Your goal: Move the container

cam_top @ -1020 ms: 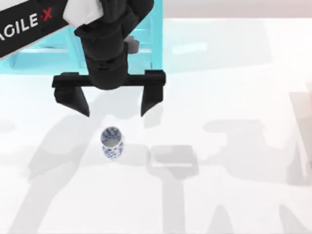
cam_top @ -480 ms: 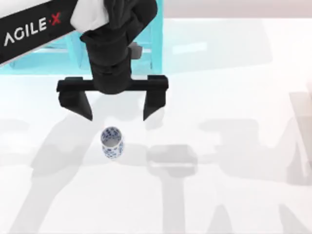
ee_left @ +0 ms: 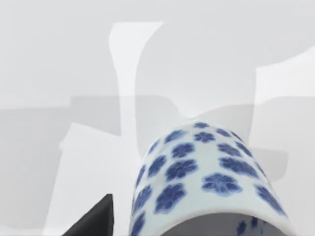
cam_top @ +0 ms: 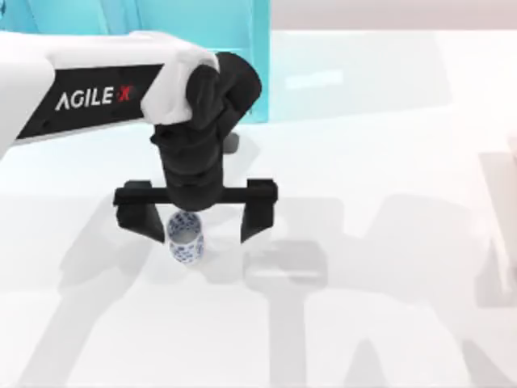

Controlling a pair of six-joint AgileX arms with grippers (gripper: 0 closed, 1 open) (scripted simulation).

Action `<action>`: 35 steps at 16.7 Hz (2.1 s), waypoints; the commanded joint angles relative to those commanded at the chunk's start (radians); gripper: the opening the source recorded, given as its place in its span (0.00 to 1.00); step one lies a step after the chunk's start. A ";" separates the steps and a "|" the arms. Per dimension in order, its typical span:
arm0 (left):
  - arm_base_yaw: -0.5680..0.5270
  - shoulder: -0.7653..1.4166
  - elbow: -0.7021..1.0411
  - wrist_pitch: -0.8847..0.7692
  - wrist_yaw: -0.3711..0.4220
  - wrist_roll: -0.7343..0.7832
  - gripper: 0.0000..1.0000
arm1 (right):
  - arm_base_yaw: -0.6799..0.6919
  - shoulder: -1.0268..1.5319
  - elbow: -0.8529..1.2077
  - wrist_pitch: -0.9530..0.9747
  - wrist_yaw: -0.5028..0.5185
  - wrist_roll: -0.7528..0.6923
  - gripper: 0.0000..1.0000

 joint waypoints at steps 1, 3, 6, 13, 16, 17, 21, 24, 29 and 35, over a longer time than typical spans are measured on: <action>0.000 0.002 -0.007 0.008 0.000 0.000 1.00 | 0.000 0.000 0.000 0.000 0.000 0.000 1.00; 0.000 0.002 -0.007 0.008 0.000 0.000 1.00 | 0.000 0.000 0.000 0.000 0.000 0.000 1.00; 0.000 0.002 -0.007 0.008 0.000 0.000 0.85 | 0.000 0.000 0.000 0.000 0.000 0.000 1.00; 0.000 0.002 -0.007 0.008 0.000 0.000 0.32 | 0.000 0.000 0.000 0.000 0.000 0.000 1.00; 0.000 0.002 -0.007 0.008 0.000 0.000 0.10 | 0.000 0.000 0.000 0.000 0.000 0.000 1.00; 0.000 0.002 -0.007 0.008 0.000 0.000 0.02 | 0.000 0.000 0.000 0.000 0.000 0.000 1.00; 0.000 0.002 -0.007 0.008 0.000 0.000 0.00 | 0.000 0.000 0.000 0.000 0.000 0.000 1.00; 0.000 0.002 -0.007 0.008 0.000 0.000 0.00 | 0.000 0.000 0.000 0.000 0.000 0.000 1.00; 0.034 -0.004 0.000 -0.004 0.000 0.036 0.00 | 0.000 0.000 0.000 0.000 0.000 0.000 1.00; 0.370 -0.061 0.010 -0.091 -0.001 0.368 0.00 | 0.000 0.000 0.000 0.000 0.000 0.000 1.00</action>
